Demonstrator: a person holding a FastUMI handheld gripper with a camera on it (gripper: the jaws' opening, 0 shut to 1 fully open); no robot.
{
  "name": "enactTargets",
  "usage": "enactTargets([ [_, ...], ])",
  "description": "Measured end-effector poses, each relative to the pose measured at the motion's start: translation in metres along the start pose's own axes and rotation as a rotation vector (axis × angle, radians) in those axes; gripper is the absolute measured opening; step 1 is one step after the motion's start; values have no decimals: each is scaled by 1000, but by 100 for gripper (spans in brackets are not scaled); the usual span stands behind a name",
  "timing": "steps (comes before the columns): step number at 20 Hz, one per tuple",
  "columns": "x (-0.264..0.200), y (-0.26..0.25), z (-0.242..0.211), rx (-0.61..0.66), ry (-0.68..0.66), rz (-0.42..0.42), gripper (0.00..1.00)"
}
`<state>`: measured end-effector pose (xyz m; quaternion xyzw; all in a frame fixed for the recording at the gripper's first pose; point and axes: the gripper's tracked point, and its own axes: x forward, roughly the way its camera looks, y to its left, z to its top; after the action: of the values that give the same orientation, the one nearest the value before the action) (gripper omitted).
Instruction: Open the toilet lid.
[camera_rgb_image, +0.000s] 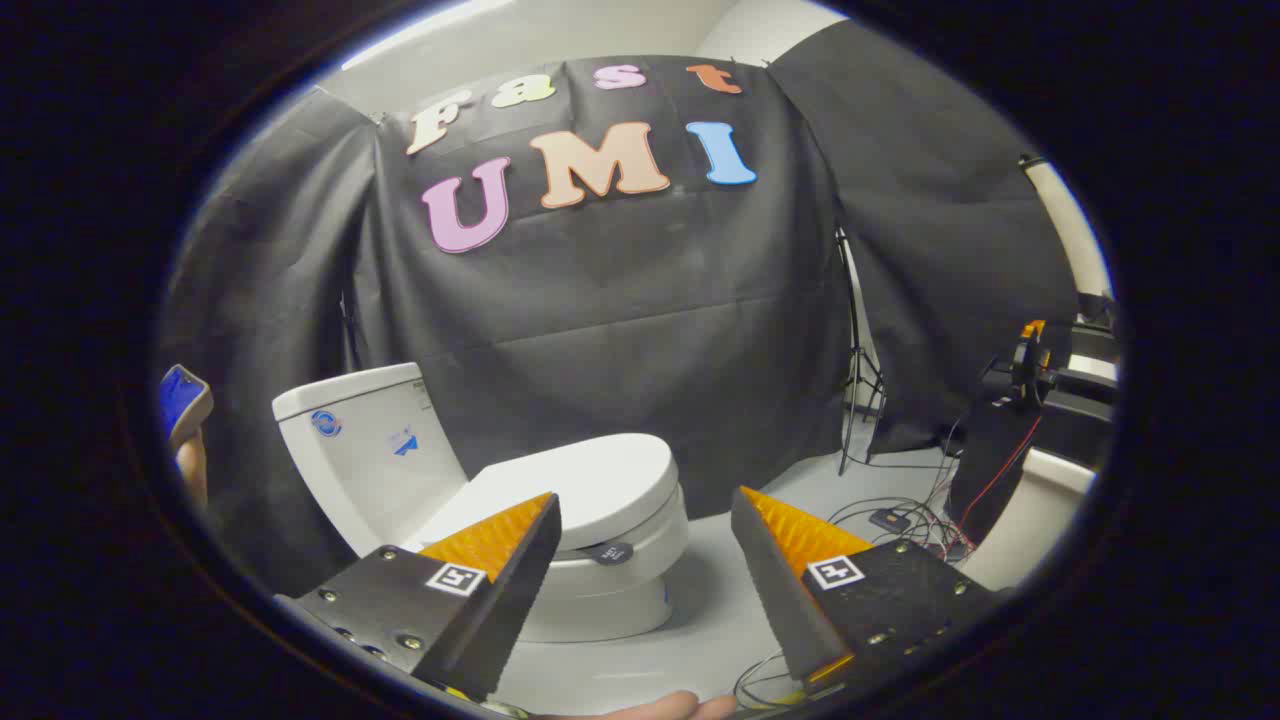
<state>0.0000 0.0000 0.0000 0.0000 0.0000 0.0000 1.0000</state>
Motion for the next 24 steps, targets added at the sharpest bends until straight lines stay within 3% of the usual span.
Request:
enactTargets([
  [11, 10, -1, -10, 14, 24, -13, 100],
  [16, 26, 4, -34, 71, 96, -15, 100],
  [21, 46, 4, -60, 78, 170, -59, 100],
  [24, 66, -10, -75, 177, 214, -139, 100],
])
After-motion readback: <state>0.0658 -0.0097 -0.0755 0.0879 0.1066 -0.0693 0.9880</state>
